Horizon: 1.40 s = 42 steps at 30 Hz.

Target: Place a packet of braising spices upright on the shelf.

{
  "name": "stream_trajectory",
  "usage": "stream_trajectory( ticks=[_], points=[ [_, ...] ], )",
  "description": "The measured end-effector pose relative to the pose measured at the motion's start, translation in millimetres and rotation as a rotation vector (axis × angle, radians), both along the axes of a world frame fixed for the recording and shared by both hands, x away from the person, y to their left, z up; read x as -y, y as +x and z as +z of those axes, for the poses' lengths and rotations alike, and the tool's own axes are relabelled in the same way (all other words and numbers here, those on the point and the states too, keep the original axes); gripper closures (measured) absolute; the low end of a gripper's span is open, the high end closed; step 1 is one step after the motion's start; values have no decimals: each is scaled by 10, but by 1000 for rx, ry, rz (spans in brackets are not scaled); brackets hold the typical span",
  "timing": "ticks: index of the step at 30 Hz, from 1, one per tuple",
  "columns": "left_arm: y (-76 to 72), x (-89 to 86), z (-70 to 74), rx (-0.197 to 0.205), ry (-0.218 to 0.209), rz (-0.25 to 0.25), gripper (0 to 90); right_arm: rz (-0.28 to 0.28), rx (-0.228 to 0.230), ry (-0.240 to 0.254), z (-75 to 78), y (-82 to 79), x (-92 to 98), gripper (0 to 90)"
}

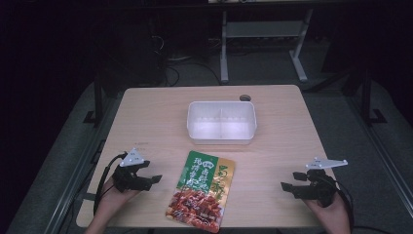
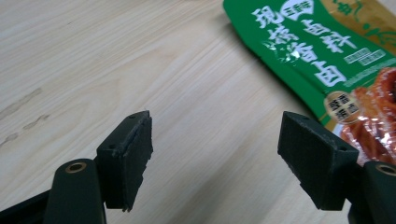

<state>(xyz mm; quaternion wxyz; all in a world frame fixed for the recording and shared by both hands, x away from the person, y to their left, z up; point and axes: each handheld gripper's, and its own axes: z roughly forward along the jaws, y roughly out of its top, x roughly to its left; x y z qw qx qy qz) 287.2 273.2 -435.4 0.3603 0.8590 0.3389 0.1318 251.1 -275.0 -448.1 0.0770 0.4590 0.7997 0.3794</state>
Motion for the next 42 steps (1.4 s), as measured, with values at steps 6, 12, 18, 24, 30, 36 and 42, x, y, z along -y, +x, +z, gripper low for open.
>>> stream_trajectory(
  ticks=[6,12,18,24,30,36,42],
  points=[
    [-45,111,12,-5,-2,-44,272,23,12,-1,29,-10,-104,308],
    [-73,204,-1,-13,6,-82,313,43,18,-13,40,-15,-186,310],
    [-92,283,-11,-24,6,-119,340,57,17,-21,40,-10,-258,310],
    [-101,325,-31,-36,11,-149,405,70,18,-13,46,3,-307,311],
    [-128,400,-38,-51,16,-189,470,90,16,-6,77,54,-384,313],
    [-154,458,-39,-59,20,-219,516,125,8,-25,125,150,-511,314],
    [-169,514,-57,-66,37,-242,570,163,-5,-41,147,247,-663,314]
  ],
)
